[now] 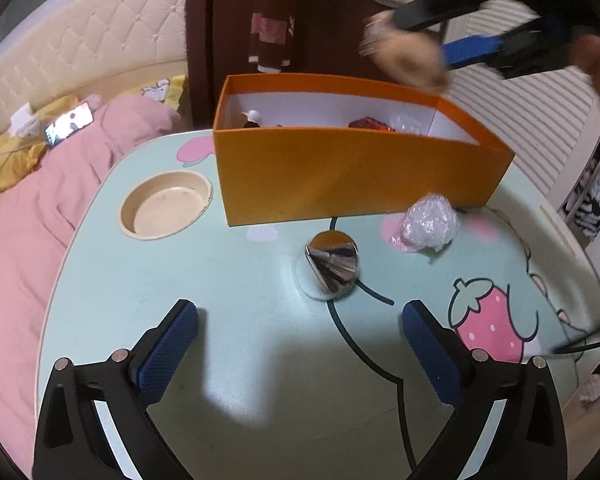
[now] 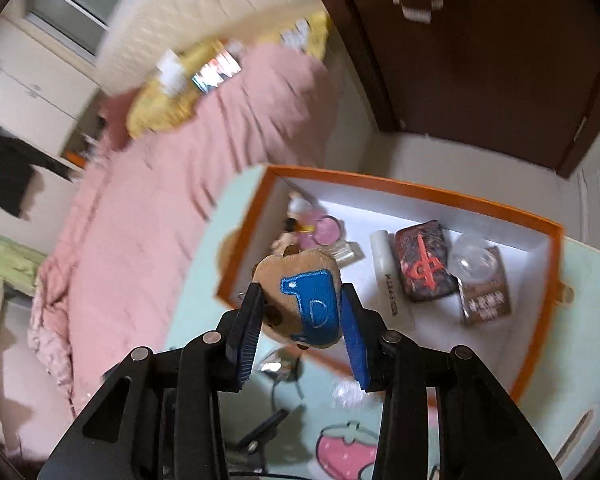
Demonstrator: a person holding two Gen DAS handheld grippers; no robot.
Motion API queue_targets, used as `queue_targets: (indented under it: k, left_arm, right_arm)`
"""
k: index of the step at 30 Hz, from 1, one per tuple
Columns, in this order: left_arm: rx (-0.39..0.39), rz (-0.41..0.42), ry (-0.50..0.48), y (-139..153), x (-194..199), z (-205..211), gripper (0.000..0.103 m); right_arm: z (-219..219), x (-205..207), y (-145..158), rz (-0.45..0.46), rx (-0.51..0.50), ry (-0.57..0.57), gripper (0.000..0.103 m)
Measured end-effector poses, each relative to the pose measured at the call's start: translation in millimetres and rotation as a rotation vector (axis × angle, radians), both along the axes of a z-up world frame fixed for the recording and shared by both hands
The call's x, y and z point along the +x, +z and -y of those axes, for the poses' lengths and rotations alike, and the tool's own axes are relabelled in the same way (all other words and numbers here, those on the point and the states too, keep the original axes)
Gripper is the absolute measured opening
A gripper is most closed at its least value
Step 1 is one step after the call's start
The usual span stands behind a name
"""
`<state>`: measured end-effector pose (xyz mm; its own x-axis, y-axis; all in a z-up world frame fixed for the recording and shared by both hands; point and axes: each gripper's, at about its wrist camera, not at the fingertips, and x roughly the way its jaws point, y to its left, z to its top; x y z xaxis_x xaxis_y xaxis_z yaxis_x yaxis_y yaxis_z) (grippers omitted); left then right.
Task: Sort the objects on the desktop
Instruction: 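Carry the teddy-bear keychain out with the right gripper and release it on the table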
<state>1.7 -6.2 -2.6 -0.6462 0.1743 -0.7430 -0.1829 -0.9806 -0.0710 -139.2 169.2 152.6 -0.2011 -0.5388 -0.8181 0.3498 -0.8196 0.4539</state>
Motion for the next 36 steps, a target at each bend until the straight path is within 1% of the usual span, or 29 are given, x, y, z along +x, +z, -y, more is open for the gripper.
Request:
queue_targets:
  k: [1, 3, 7, 8, 10, 12, 14, 16, 17, 18, 19, 20, 21, 22, 25, 28, 30, 31, 33, 35, 36]
  left_arm:
    - [-0.015, 0.002, -0.001, 0, 0, -2, 0.102]
    - [-0.042, 0.007, -0.003, -1, -1, -4, 0.102]
    - [-0.053, 0.011, 0.018, 0, -2, -3, 0.102]
    - [-0.053, 0.012, 0.026, 0, -2, -2, 0.102]
    - [-0.055, 0.015, 0.04, 0, -3, -1, 0.102]
    - [-0.055, 0.017, 0.046, 1, -3, -1, 0.102]
    - [-0.056, 0.017, 0.047, 1, -3, -1, 0.102]
    - [-0.056, 0.016, 0.052, 1, -2, 0, 0.102]
    - [-0.056, 0.016, 0.054, 1, -2, 0, 0.102]
    - [-0.056, 0.015, 0.057, 1, -2, 0, 0.102]
    - [-0.055, 0.016, 0.06, 1, -2, 0, 0.102]
    - [-0.055, 0.016, 0.064, 1, -1, 0, 0.102]
    - [-0.054, 0.017, 0.068, 1, -1, 1, 0.102]
    - [-0.054, 0.018, 0.073, 1, -1, 1, 0.102]
    - [-0.046, 0.031, 0.087, 3, -3, 4, 0.102]
    - [-0.033, 0.063, 0.082, 6, -5, 8, 0.102]
    - [-0.022, 0.117, 0.083, 10, -8, 10, 0.102]
    - [-0.001, 0.15, 0.083, 14, -11, 13, 0.102]
    - [0.088, 0.181, 0.094, 31, -16, 21, 0.102]
    - [0.171, 0.182, 0.098, 52, -25, 25, 0.102]
    - [0.197, 0.18, 0.093, 64, -32, 26, 0.102]
  right_arm:
    - [-8, 11, 5, -0.015, -0.01, -0.001, 0.04]
    - [-22, 31, 2, -0.019, -0.013, -0.008, 0.04]
    - [-41, 61, -29, 0.084, -0.056, -0.03, 0.04]
    - [-42, 67, -37, 0.099, -0.052, -0.034, 0.04]
    - [-42, 78, -57, 0.109, -0.004, -0.045, 0.04]
    - [-47, 84, -73, 0.122, 0.022, -0.053, 0.04]
    - [-50, 85, -86, 0.126, 0.031, -0.071, 0.045]
    - [-53, 85, -92, 0.108, 0.028, -0.099, 0.047]
    - [-55, 86, -93, 0.094, 0.014, -0.119, 0.049]
    - [-58, 86, -91, 0.075, -0.022, -0.138, 0.05]
    - [-61, 88, -88, 0.057, -0.06, -0.146, 0.056]
    - [-63, 89, -85, 0.04, -0.087, -0.15, 0.069]
    - [-66, 91, -80, 0.015, -0.11, -0.157, 0.075]
    - [-69, 95, -75, -0.023, -0.128, -0.163, 0.078]
    - [-73, 103, -65, -0.128, -0.131, -0.152, 0.078]
    - [-82, 110, -66, -0.253, -0.097, -0.224, 0.078]
    - [-90, 113, -72, -0.304, -0.076, -0.285, 0.078]
    - [-94, 113, -76, -0.31, -0.082, -0.308, 0.078]
    - [-102, 113, -86, -0.312, -0.102, -0.348, 0.078]
    - [-109, 113, -92, -0.303, -0.135, -0.375, 0.078]
    - [-113, 113, -95, -0.296, -0.16, -0.389, 0.078]
